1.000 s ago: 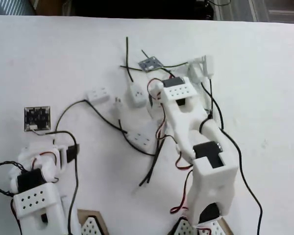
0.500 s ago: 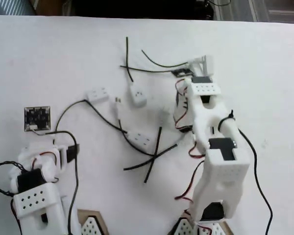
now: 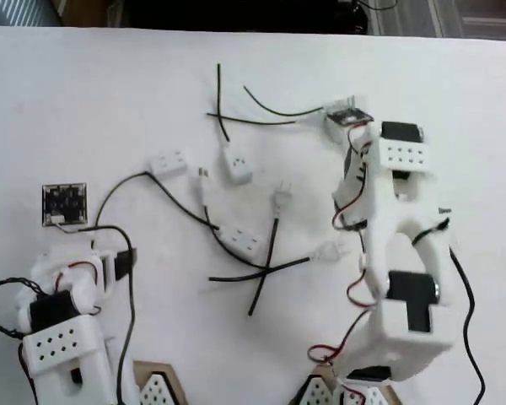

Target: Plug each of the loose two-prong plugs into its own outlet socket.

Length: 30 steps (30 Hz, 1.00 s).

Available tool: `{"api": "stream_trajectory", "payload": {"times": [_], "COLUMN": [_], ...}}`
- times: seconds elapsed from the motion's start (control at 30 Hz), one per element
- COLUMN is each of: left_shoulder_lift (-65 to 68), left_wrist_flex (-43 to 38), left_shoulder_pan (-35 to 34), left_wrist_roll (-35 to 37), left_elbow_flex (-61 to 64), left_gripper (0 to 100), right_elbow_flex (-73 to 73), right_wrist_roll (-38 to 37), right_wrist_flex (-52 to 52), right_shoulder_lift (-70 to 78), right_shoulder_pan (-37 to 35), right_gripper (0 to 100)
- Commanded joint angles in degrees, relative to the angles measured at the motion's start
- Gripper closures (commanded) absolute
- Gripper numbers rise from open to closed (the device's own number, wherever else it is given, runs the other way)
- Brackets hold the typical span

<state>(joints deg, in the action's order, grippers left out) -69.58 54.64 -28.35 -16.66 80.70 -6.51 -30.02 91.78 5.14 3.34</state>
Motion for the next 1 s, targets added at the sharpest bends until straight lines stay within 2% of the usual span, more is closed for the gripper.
{"api": "stream_trajectory", "payload": {"times": [0.0, 0.17, 0.37, 0.43, 0.73, 0.97], "left_shoulder_lift": [-1.10, -1.10, -1.10, -1.10, -1.10, -1.10], "left_wrist_flex": [-1.14, -1.14, -1.14, -1.14, -1.14, -1.14], "left_shoulder_pan": [-0.31, -0.31, -0.31, -0.31, -0.31, -0.31], "left_wrist_roll": [-0.18, -0.18, -0.18, -0.18, -0.18, -0.18], "left_elbow_flex": [-0.35, -0.35, -0.35, -0.35, -0.35, -0.35], "left_gripper": [63, 63, 63, 63, 63, 63], "right_elbow_flex": [-5.10, -18.37, -28.22, -29.98, -39.38, -41.76], "right_wrist_roll": [-8.70, -21.45, -28.22, -30.59, -31.91, -31.91], "right_wrist_flex": [2.86, -7.34, -15.78, -17.98, -32.92, -36.53], "right_shoulder_lift": [-9.10, -15.34, -16.48, -16.40, -16.31, -13.85], "right_shoulder_pan": [-2.59, -6.11, -8.57, -9.19, -11.12, -11.21], "right_gripper": [98.1, 97.4, 82.1, 81.1, 81.3, 88.2]}}
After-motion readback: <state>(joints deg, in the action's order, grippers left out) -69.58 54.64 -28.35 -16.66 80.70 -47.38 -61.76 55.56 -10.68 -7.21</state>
